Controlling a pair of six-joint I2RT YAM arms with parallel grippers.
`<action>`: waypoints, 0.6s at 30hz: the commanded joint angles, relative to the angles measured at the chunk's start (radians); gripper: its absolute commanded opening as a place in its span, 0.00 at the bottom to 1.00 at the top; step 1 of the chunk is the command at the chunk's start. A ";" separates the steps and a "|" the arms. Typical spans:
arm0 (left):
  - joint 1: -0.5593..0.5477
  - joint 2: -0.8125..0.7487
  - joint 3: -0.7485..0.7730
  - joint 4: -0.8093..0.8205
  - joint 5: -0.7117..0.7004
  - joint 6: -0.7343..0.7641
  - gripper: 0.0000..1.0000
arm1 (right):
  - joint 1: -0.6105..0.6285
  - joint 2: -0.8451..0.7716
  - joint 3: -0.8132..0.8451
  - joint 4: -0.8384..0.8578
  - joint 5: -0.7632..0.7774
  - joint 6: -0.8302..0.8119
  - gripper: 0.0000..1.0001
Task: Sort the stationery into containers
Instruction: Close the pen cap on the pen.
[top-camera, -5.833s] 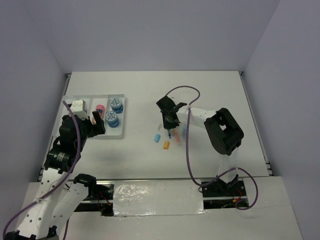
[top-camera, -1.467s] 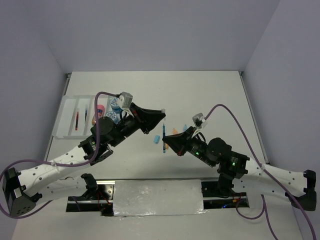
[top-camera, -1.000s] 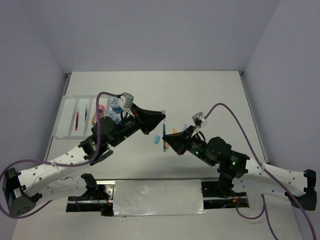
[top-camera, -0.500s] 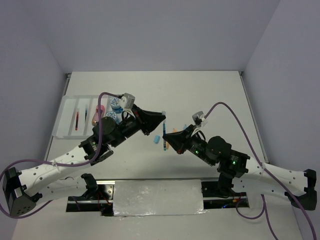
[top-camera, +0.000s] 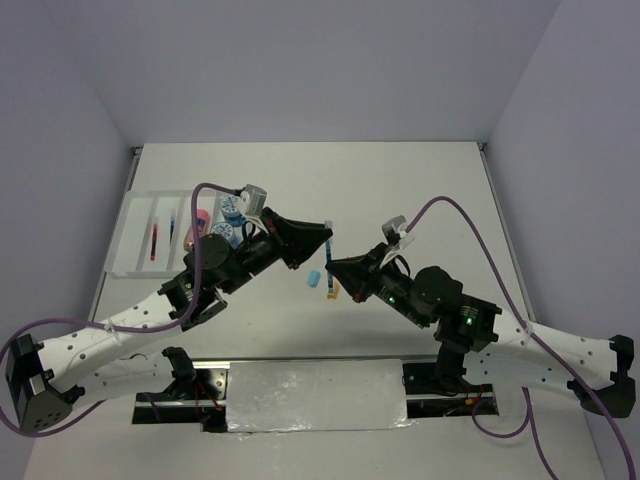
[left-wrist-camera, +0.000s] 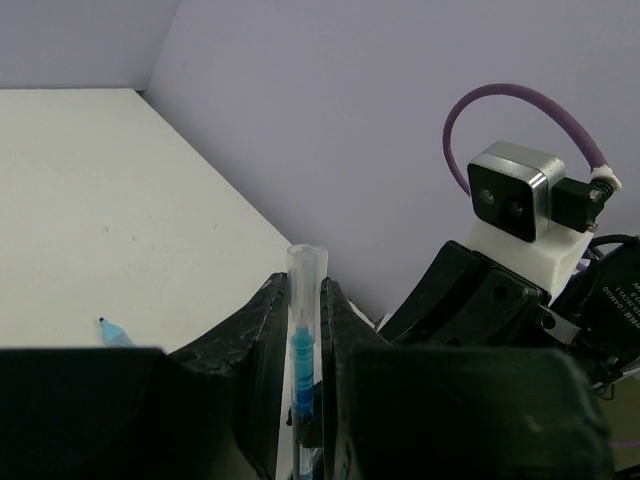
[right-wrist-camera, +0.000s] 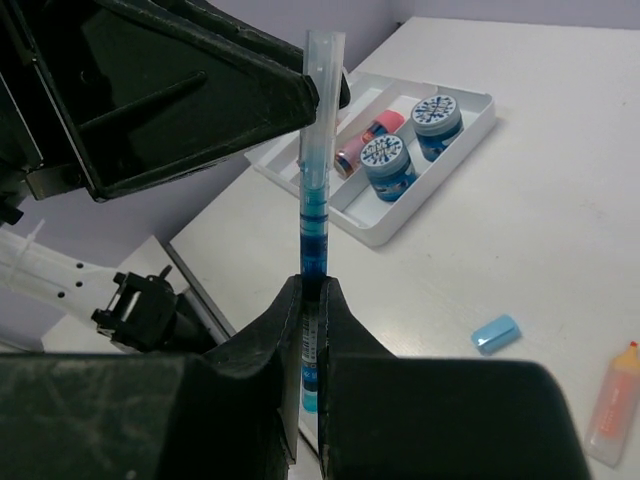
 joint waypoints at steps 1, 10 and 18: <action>-0.015 -0.009 -0.010 0.017 0.039 -0.033 0.00 | -0.004 0.001 0.105 0.082 0.060 -0.075 0.00; -0.034 -0.028 -0.030 -0.014 0.015 -0.020 0.00 | -0.005 0.015 0.227 0.141 0.029 -0.191 0.00; -0.048 -0.044 -0.035 0.075 0.100 0.063 0.14 | -0.002 0.066 0.247 0.160 -0.072 -0.201 0.00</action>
